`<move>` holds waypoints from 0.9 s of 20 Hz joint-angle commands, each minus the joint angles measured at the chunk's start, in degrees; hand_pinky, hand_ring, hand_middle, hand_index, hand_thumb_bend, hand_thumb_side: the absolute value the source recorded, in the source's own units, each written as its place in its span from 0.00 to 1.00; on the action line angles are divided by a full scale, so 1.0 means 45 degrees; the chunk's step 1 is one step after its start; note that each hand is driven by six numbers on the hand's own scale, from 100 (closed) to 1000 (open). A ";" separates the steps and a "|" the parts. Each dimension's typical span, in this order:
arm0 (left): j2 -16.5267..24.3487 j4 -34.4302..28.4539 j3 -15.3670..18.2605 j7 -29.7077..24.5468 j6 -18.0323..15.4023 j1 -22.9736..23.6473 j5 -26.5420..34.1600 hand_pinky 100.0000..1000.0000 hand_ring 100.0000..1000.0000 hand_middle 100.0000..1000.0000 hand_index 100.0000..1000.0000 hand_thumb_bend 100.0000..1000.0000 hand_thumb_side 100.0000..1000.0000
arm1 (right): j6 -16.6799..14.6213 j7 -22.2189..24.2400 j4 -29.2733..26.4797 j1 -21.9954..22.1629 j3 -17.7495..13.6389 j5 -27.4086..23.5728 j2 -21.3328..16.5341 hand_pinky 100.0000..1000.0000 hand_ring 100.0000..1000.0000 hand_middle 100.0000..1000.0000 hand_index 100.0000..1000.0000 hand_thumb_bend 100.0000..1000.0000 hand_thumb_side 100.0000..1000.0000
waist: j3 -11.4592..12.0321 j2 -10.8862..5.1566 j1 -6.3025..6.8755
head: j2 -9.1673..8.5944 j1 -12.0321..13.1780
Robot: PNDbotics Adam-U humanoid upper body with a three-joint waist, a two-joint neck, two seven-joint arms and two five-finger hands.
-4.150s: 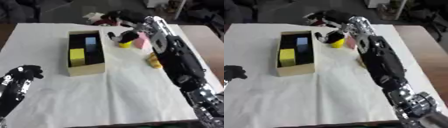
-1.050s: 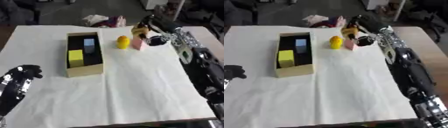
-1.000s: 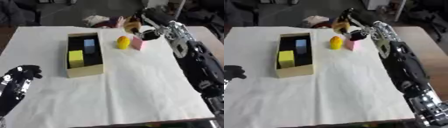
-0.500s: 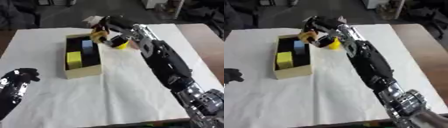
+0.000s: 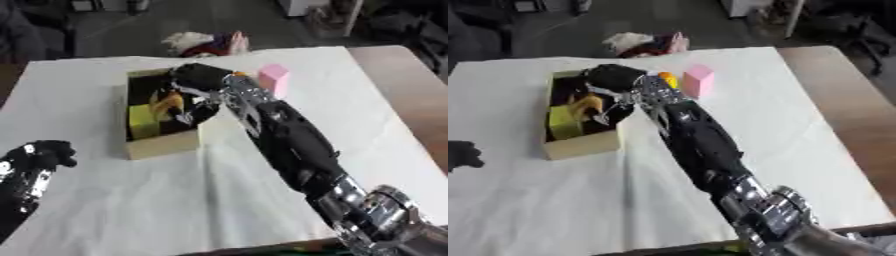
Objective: Pick up objects on the table and place them in the box.
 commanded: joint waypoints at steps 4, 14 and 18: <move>0.0068 -0.0190 0.0010 -0.0040 -0.0011 -0.0142 0.0040 0.76 0.58 0.58 0.71 0.00 0.66 | 0.0129 -0.0047 -0.0069 -0.0182 0.0045 0.1302 -0.0008 0.74 0.63 0.55 0.70 0.10 0.00 | -0.0003 -0.0179 0.0011 | 0.0059 -0.0059; 0.0070 -0.0188 0.0021 -0.0035 -0.0018 -0.0148 0.0048 0.76 0.59 0.58 0.71 0.00 0.66 | 0.0460 -0.0302 0.0138 -0.0288 -0.0501 0.1492 -0.0308 0.78 0.72 0.82 0.93 0.11 0.50 | -0.0025 -0.0197 -0.0017 | 0.0059 -0.0053; 0.0075 -0.0191 0.0036 -0.0023 -0.0015 -0.0139 0.0049 0.76 0.59 0.58 0.71 0.00 0.65 | 0.0796 0.0038 0.0183 -0.0461 -0.1077 0.0564 -0.0640 0.77 0.70 0.81 0.93 0.04 0.46 | -0.0014 -0.0211 -0.0023 | 0.0059 -0.0040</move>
